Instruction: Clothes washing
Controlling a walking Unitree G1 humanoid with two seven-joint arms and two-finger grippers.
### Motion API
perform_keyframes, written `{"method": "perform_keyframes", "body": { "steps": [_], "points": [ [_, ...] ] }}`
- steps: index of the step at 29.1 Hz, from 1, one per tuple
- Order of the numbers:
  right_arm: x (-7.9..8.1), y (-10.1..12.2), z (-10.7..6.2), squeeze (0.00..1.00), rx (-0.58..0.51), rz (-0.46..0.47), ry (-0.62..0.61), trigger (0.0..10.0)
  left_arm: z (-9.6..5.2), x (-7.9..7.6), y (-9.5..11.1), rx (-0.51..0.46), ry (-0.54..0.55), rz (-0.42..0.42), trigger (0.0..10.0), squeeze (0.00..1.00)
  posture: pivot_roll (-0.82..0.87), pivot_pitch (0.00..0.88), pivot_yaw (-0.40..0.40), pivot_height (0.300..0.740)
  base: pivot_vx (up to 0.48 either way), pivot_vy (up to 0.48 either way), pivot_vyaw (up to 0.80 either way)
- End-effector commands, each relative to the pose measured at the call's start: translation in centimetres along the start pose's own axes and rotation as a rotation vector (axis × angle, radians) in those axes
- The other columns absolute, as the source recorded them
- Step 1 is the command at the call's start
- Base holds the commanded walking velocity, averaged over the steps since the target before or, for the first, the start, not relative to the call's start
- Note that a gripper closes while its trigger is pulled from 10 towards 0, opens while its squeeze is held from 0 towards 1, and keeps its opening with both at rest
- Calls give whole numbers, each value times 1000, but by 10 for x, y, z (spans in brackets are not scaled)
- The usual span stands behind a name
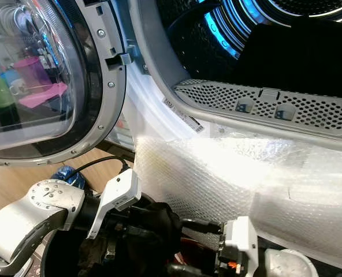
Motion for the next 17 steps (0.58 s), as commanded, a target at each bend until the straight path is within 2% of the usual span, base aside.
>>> {"method": "perform_keyframes", "body": {
  "steps": [1,3,9,11,17],
  "points": [
    [10,2,8,1000,-8,3,28,10000,-1,2,10,-25,4,39,0,0,-54,63,203,740,0,0,0],
    [11,0,13,1000,-10,8,25,10000,2,3,12,-34,3,42,0,0,-54,63,203,740,0,0,0],
    [2,-1,27,1000,-23,10,-54,10000,8,6,16,-55,9,53,0,0,-55,63,202,740,0,0,0],
    [-10,-4,33,1000,-24,13,-145,10000,11,6,18,-65,8,57,0,0,-55,63,202,740,0,0,0],
    [-7,-7,45,1000,-27,15,-165,10000,16,10,25,-93,21,67,0,0,-54,62,202,740,0,0,0]
  ]
}}
Point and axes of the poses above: a point about 5 cm out from each wrist's last joint towards the gripper, its own z axis pointing out of the wrist towards the gripper, its own y axis along the axis of the wrist's last joint, x = y × z, the point moved 6 cm from there along z, pointing out of the wrist towards the gripper, and after that the axes turned 3 degrees about z, right-handed, at the moved point
